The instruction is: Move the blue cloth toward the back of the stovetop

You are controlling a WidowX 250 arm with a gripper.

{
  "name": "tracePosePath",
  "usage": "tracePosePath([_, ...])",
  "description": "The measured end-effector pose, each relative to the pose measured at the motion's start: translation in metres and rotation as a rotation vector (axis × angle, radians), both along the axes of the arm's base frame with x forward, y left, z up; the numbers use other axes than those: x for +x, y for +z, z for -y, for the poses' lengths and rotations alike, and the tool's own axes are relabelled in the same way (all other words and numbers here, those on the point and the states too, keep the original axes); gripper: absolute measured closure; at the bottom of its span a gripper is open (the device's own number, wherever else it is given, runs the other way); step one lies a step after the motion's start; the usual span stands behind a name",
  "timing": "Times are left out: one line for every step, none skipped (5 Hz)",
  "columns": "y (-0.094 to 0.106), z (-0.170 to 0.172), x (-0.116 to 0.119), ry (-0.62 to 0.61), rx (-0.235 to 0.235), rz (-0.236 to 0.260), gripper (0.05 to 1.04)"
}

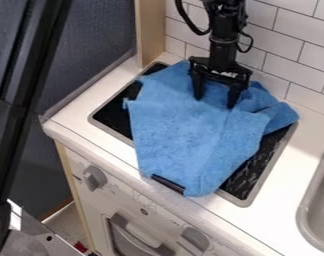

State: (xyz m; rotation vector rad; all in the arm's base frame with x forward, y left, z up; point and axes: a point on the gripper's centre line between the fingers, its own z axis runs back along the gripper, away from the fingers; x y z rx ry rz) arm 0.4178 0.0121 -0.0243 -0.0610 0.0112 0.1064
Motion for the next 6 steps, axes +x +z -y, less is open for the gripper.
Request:
tracePosePath([0.006,-0.005,-0.026,0.047,0.046,-0.045,0.085])
tracePosePath([0.036,-0.007,-0.034,0.092,0.059,-0.021,0.085])
tracePosePath([0.056,-0.008,-0.028,0.111,0.041,0.045,0.085])
tracePosePath([0.065,-0.009,-0.027,0.132,0.046,0.058,0.085])
tracePosePath([0.066,0.000,-0.034,0.133,0.049,0.017,0.085])
tracePosePath([0.078,0.024,-0.048,0.110,0.062,-0.048,0.085])
